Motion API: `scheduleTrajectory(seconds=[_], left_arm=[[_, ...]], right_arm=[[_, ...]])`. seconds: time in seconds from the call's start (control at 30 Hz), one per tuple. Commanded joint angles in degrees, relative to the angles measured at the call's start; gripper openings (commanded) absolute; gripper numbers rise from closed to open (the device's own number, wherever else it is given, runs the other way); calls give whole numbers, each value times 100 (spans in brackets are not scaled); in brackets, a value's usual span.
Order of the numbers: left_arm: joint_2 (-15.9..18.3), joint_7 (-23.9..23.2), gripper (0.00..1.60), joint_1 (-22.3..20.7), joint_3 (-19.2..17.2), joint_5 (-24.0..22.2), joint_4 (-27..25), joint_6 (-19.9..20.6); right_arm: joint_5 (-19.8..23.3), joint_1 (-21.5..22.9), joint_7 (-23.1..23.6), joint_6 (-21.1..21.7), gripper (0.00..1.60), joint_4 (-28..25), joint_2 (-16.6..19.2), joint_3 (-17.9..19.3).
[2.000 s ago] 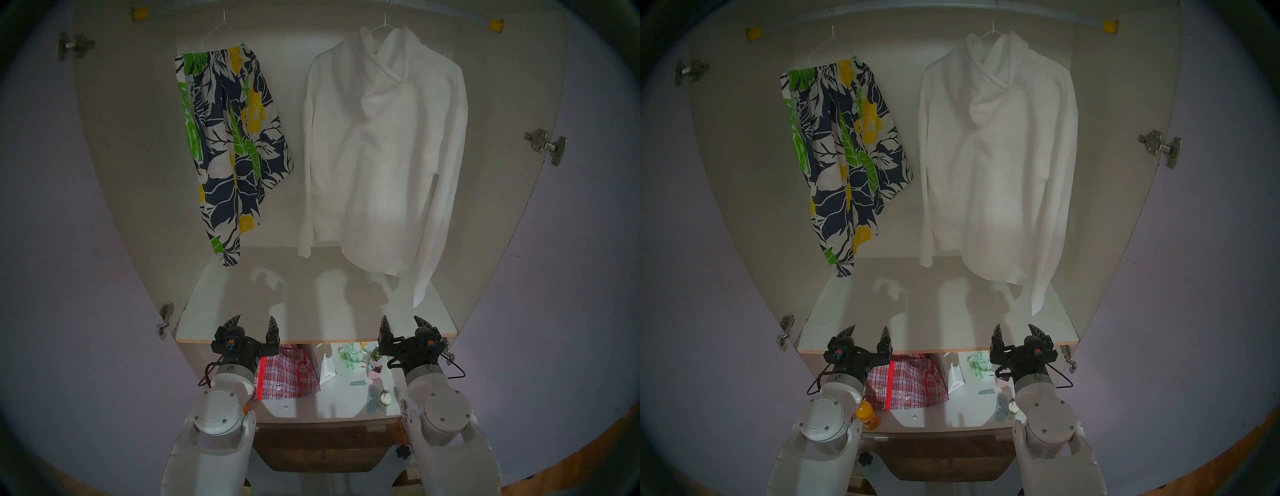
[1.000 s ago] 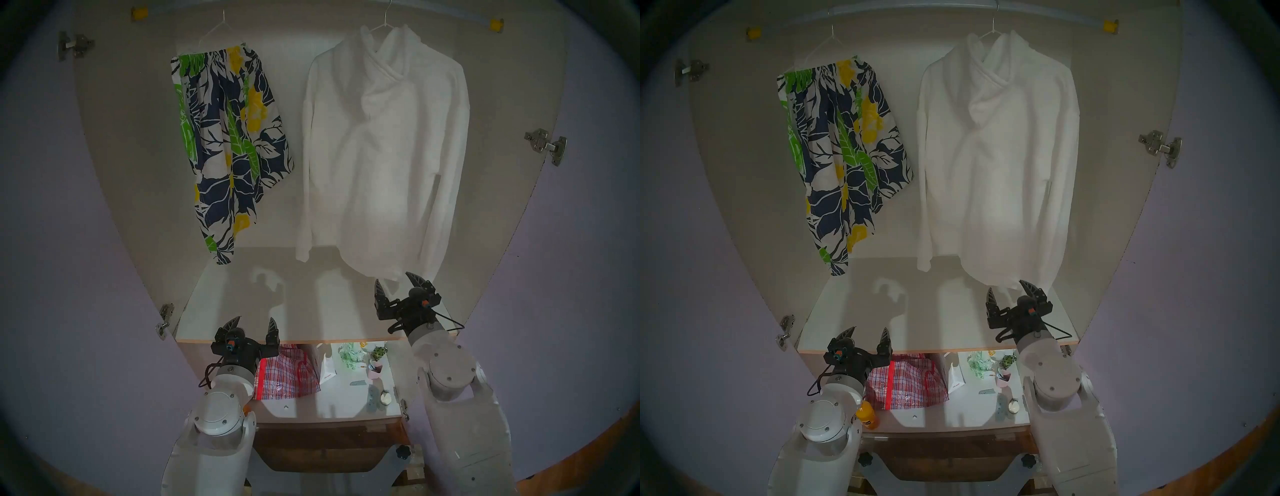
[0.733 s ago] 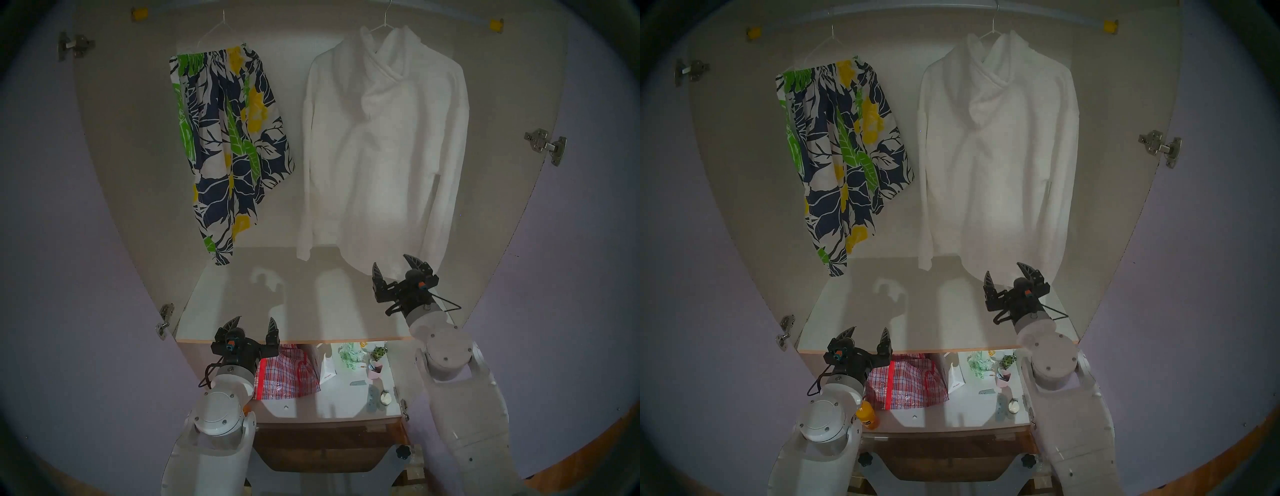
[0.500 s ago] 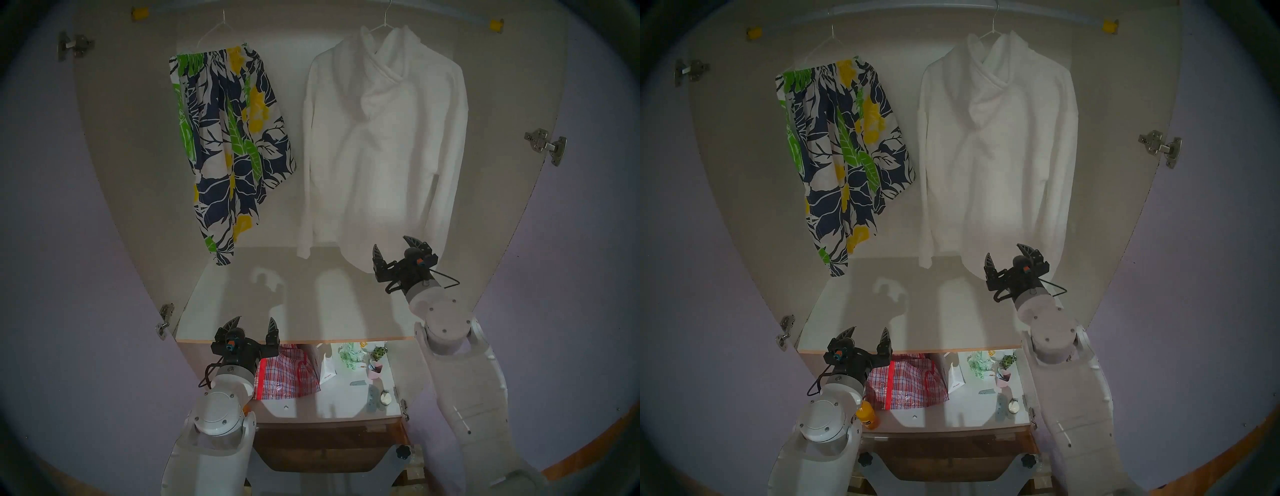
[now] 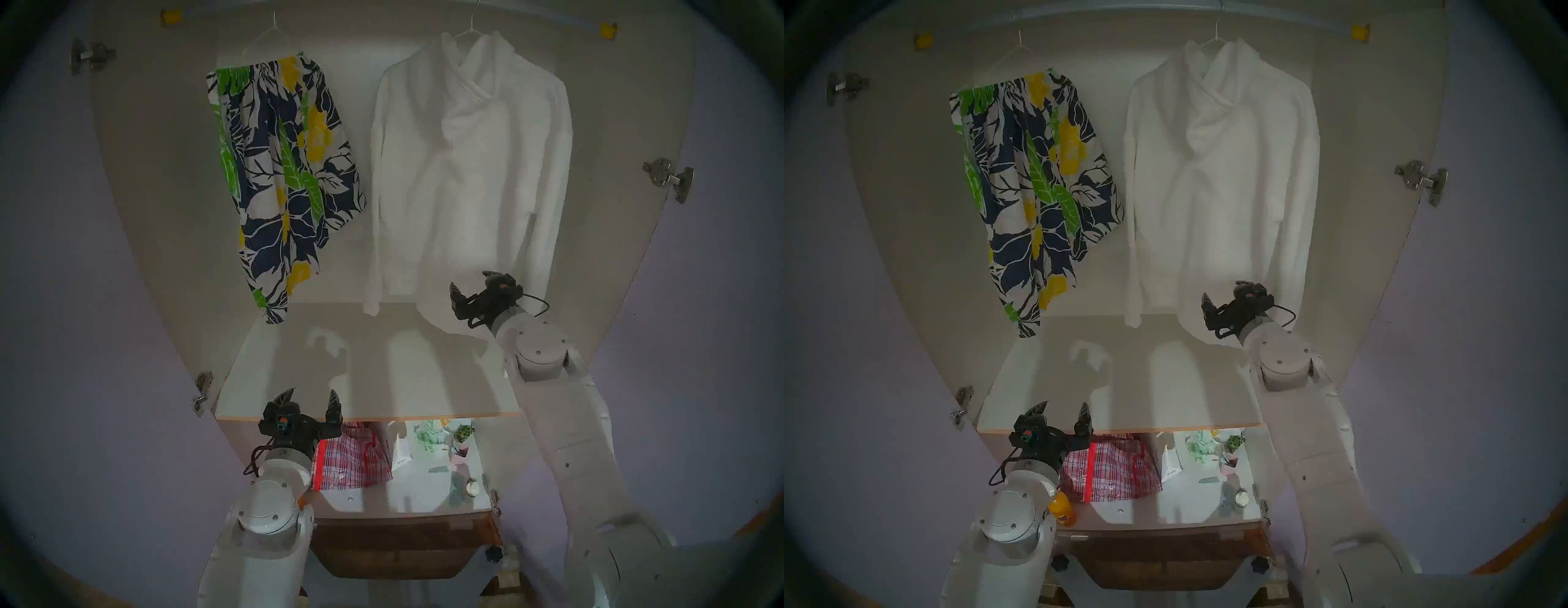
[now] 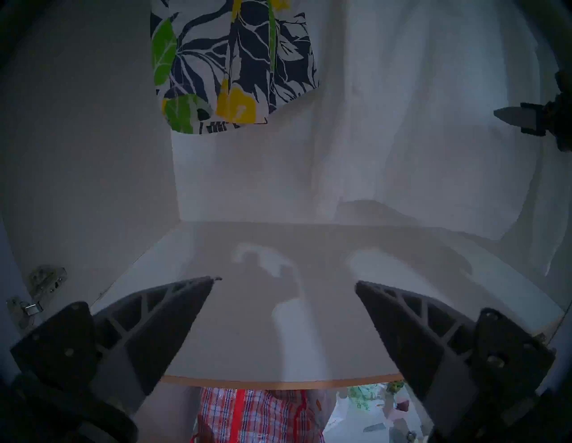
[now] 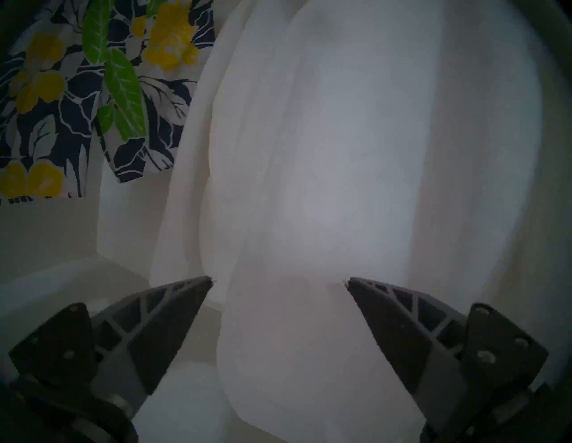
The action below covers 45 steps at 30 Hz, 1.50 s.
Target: Move and arrange clothes and pants in the wardrobe
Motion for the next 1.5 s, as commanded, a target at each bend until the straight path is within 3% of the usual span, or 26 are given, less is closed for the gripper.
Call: scheduleTrajectory(seconds=[0.0, 0.2, 0.47, 1.07, 1.27, 1.47], left_arm=[[0, -16, 160, -53, 12, -5, -138, -32], [0, -13, 160, -55, 13, -5, -134, -33], [2, -13, 160, -52, 14, -6, -141, -33], [1, 0, 160, -65, 17, -4, -117, -39], [2, 1, 160, -63, 17, -4, -121, -38], [1, 10, 160, -73, 18, -2, -99, -38]], right_arm=[[-48, 667, 227, -35, 160, 191, -71, -113], [-192, 1224, 332, -102, 160, 706, -177, -264], [-340, 2024, 527, 108, 160, 1396, -408, -437], [-648, 3695, 416, 85, 160, 3117, -893, -639], [-747, 4438, 189, 92, 160, 4054, -1031, -669], [-856, 4971, 37, 145, 160, 4794, -947, -681]])
